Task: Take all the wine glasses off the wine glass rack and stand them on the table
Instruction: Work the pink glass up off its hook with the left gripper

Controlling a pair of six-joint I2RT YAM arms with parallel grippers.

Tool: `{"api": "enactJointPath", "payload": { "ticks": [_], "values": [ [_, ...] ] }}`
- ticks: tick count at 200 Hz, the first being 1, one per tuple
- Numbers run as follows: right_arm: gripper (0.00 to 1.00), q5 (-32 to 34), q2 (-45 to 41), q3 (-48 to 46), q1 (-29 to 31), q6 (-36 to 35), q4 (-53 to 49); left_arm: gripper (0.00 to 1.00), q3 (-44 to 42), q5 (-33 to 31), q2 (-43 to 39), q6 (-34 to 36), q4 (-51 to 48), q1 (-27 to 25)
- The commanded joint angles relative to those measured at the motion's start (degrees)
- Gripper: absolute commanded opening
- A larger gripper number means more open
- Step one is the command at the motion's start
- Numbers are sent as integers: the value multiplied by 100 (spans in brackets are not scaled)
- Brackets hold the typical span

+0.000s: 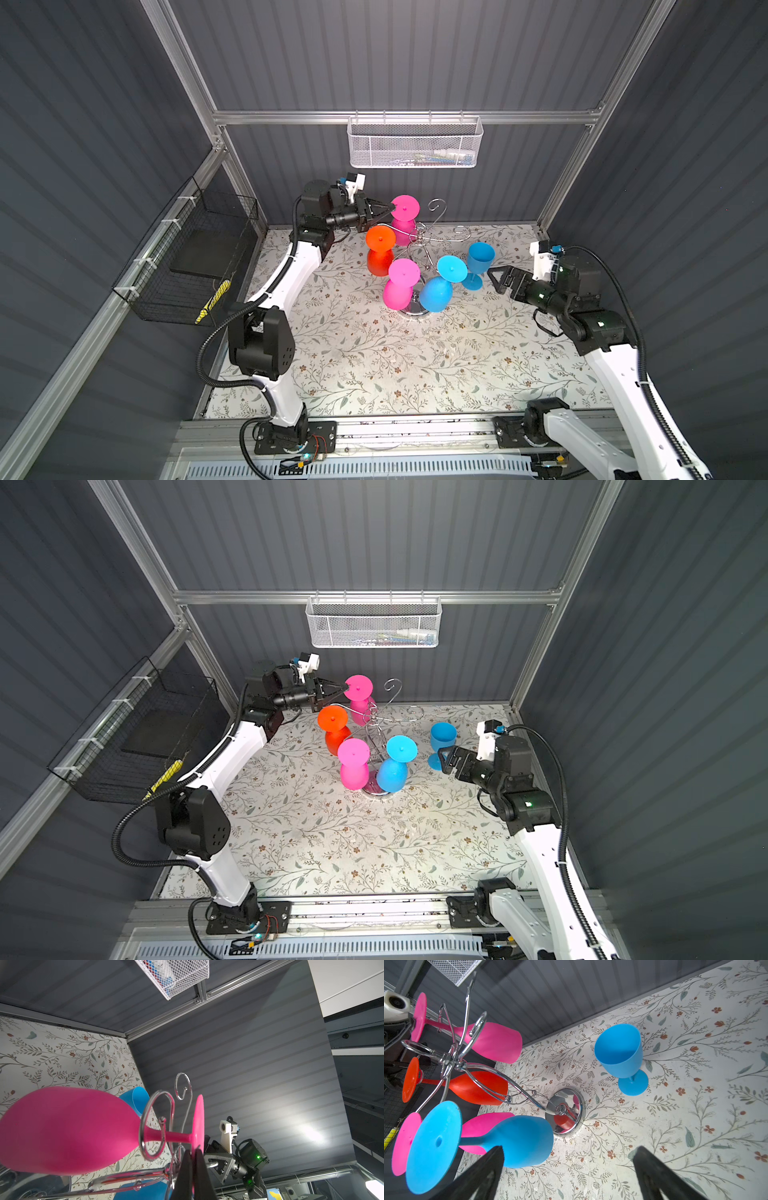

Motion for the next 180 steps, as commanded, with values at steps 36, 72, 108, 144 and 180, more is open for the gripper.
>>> {"api": "enactJointPath", "payload": {
  "ticks": [36,72,108,144,180],
  "values": [
    [99,-24,-127,-53,-24,45,-35,0,-188,156,-406,382,-320,4],
    [99,3,-185,-70,-23,60,-76,0,-260,111,-513,482,-510,107],
    [99,-4,-198,-65,-26,80,-77,0,-383,94,-644,499,-555,260],
    [99,-7,-185,-52,-21,98,-70,0,-504,47,-793,477,-567,464],
    [99,-15,-181,-36,-21,98,-69,0,-524,49,-882,468,-567,658]
  ]
}}
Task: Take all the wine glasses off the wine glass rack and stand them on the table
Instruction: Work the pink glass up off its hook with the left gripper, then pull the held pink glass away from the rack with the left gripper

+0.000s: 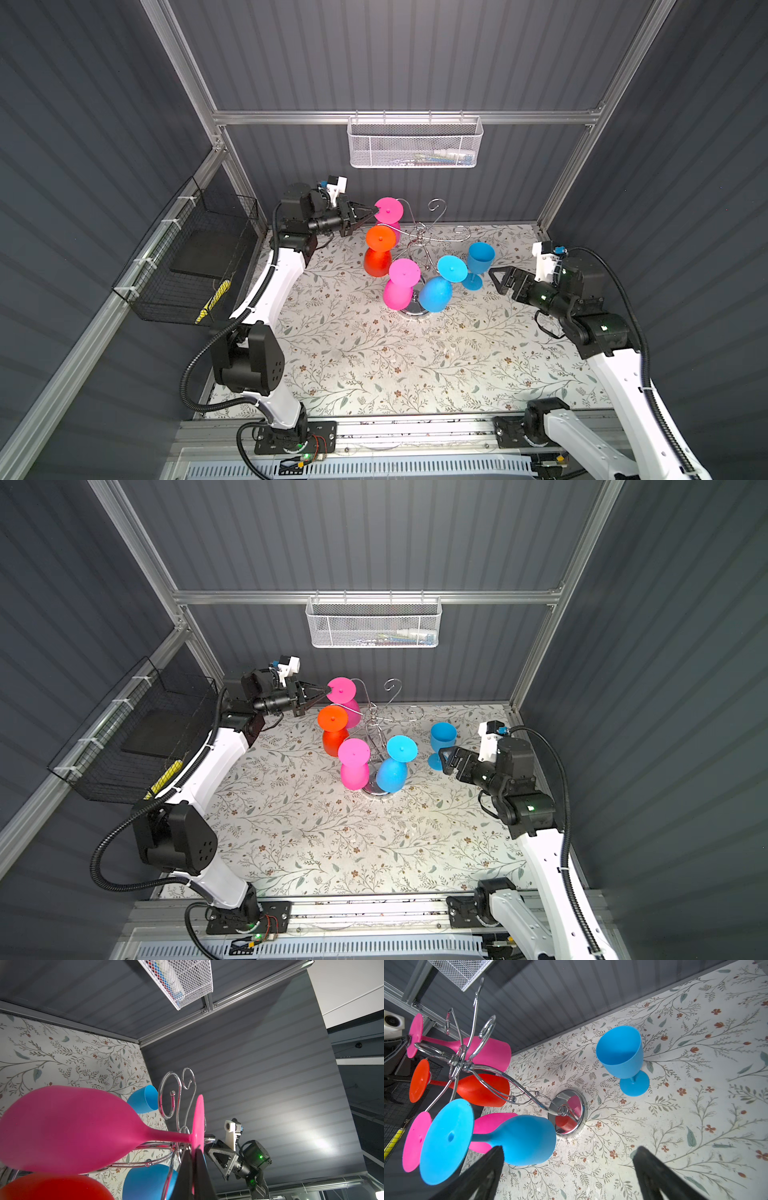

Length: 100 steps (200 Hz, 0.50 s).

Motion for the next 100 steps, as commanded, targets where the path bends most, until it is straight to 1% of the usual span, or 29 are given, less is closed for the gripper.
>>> {"api": "enactJointPath", "payload": {
  "ticks": [1,50,85,100],
  "values": [
    [99,-17,-52,-33,-24,13,-45,0,-42,30,-229,126,6,125],
    [99,-1,-56,-26,-26,12,-64,0,-169,-50,-408,77,51,460],
    [99,320,-22,49,-26,264,176,0,-368,-433,-591,101,85,528],
    [99,141,50,103,-27,388,427,0,-373,-616,-666,184,88,528]
  ]
}}
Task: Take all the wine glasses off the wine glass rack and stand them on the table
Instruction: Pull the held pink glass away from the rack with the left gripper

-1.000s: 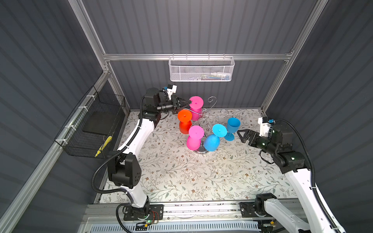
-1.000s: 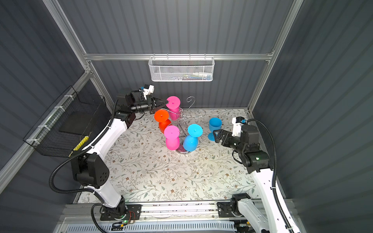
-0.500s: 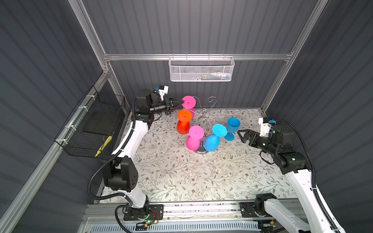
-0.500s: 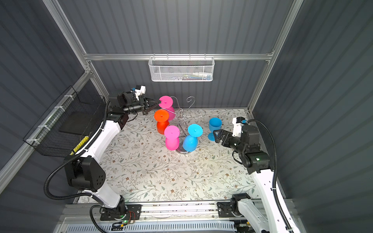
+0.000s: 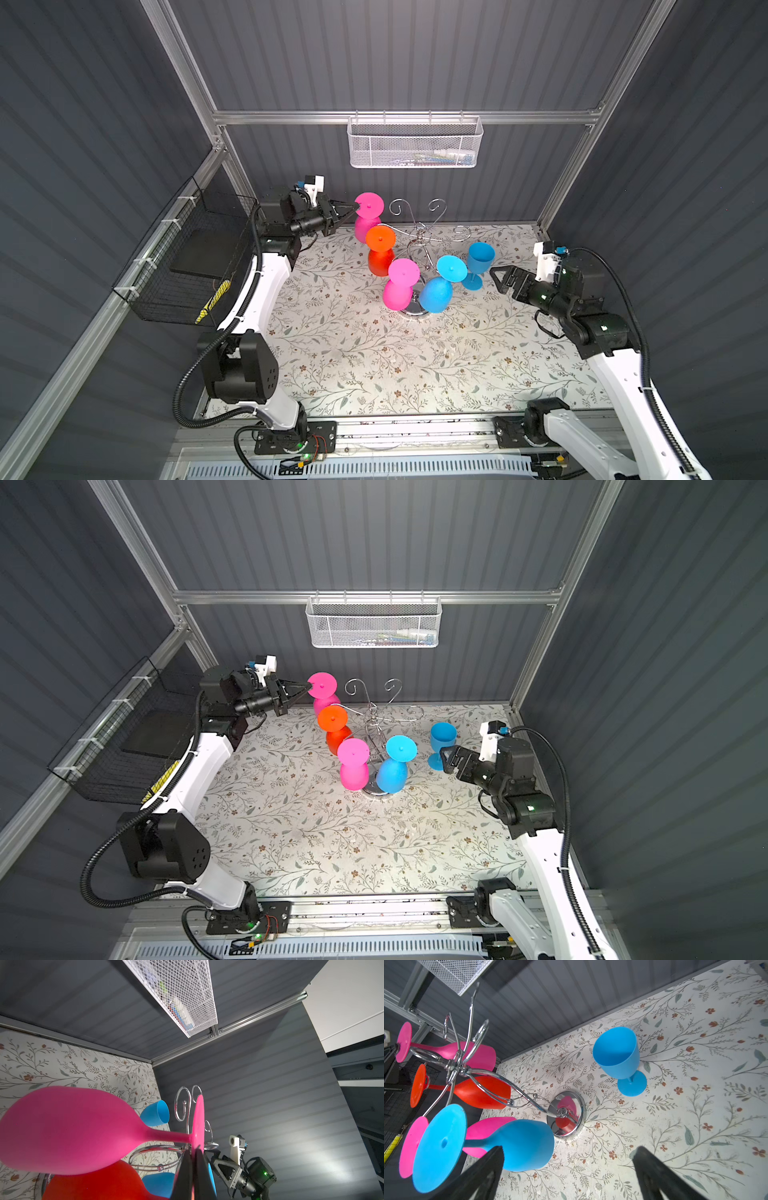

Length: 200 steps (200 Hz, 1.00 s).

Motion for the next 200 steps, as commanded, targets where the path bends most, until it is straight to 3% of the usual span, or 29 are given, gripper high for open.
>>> {"api": "enactJointPath", "payload": {
  "ticks": [1,58,91,143,165,200],
  "values": [
    [99,-18,54,106,-27,232,385,0,-50,-304,-272,188,95,18],
    [99,-256,617,755,-30,155,568,0,609,-735,-331,1046,-431,14],
    [99,-1081,1262,1698,-26,134,394,0,877,-881,-316,1096,-114,-148],
    [90,-2291,2037,2973,-4,164,489,0,2149,-1325,-112,3050,-1115,-1079],
    [88,-2656,2324,3658,-9,167,315,0,2233,-1705,-102,3742,-1294,-1371],
    [84,-3029,2754,4709,-8,-46,-235,0,2208,-2586,-167,5665,-1736,-2377]
  ]
}}
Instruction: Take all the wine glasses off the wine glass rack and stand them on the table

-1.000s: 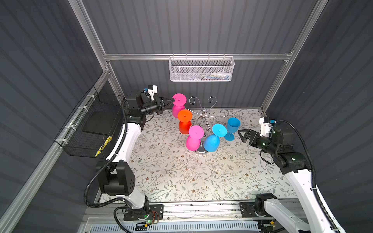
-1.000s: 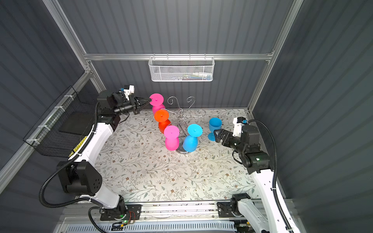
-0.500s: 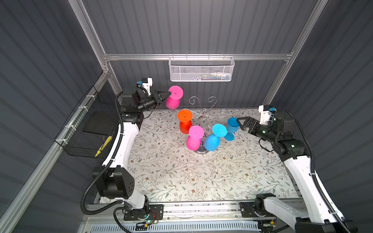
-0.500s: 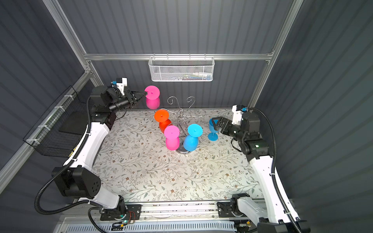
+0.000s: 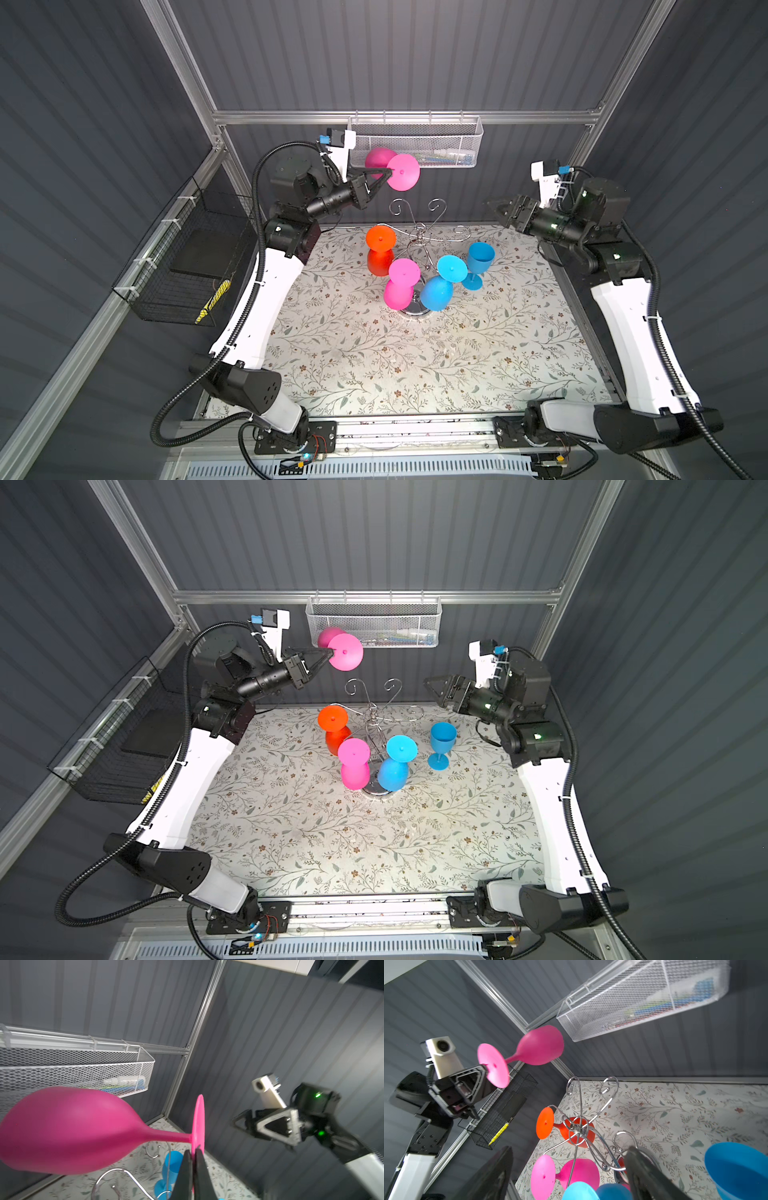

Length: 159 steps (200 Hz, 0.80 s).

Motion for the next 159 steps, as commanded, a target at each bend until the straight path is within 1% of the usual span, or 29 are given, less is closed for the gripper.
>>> {"api": "enactJointPath", "payload": {
  "ticks": [1,18,39,40,52,74,92,110,130,148,159],
  "values": [
    [84,-526,209,675,0,-193,-469,0,26,-755,-23,1789,-463,-611],
    [81,-610,336,1017,0,-198,-662,0,-150,-963,-83,2576,-435,-996],
    [75,-959,430,1183,0,-85,-687,0,-314,-1631,-195,3568,-510,-1539],
    [74,-971,438,1194,0,-82,-698,0,-320,-1735,-199,3608,-520,-1564],
    [72,-1115,486,1284,9,-151,-867,0,-443,-2127,-259,4149,-496,-1804],
    [68,-1115,516,1389,39,-421,-1352,0,-840,-2568,-390,5028,-193,-2213],
    [61,-1027,495,1379,94,-602,-1631,0,-1164,-2926,-480,5724,128,-2509],
    [58,-864,468,1382,164,-811,-1922,0,-1395,-3130,-512,6353,326,-2743],
    [58,-676,454,1389,247,-997,-2207,0,-1631,-3226,-553,6978,488,-2946],
    [57,-528,487,1386,327,-1092,-2411,0,-1879,-3320,-616,7366,727,-3090],
    [55,-397,508,1365,422,-1196,-2523,0,-2005,-3337,-664,7449,869,-3151]
  ]
}}
